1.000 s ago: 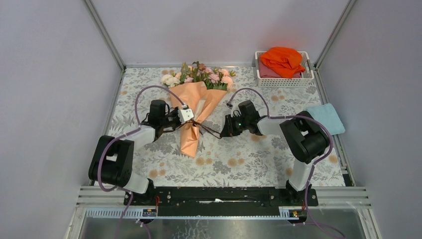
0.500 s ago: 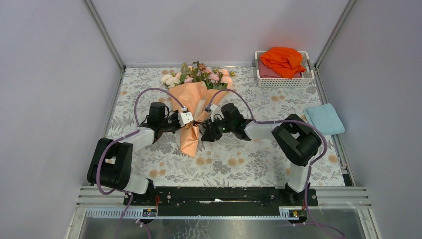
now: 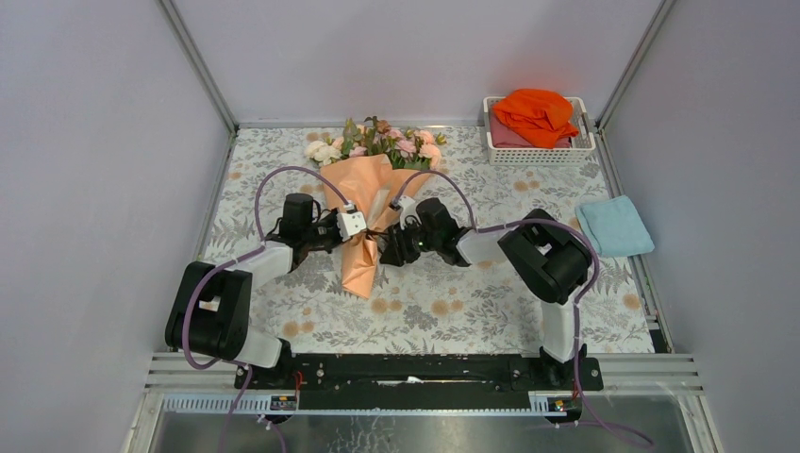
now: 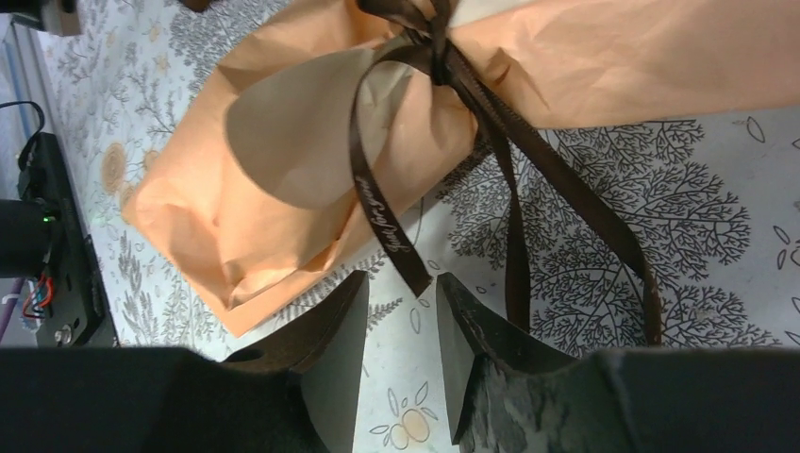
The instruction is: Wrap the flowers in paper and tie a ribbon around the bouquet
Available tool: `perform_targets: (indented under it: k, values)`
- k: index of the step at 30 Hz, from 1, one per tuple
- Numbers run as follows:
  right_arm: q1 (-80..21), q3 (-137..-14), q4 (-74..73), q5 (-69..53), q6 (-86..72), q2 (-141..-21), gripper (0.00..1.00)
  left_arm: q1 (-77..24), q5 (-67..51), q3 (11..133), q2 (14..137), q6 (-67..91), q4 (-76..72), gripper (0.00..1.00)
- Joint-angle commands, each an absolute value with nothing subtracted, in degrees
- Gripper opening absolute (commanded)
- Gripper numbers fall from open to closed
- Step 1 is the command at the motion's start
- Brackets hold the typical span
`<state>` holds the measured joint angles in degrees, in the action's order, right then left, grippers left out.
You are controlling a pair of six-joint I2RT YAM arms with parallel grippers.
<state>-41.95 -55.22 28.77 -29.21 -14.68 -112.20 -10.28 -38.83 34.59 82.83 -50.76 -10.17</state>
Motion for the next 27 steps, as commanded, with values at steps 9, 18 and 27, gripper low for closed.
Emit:
perform_targets:
  k: [9, 18, 27]
  values:
    - [-41.69, -60.45, 31.62, -27.81, -14.9, -116.2, 0.08, -10.36, -39.96, 34.36, 82.39, -50.73, -11.03, 0.0]
    - [-41.8, -51.16, 21.39, -32.54, -11.64, -107.59, 0.0, -10.37, -40.49, 34.18, 82.76, -51.21, -11.89, 0.0]
    - [-42.21, -48.17, 12.8, -36.89, -10.15, -104.93, 0.0, -10.44, -40.57, 34.35, 83.16, -51.74, -11.98, 0.0]
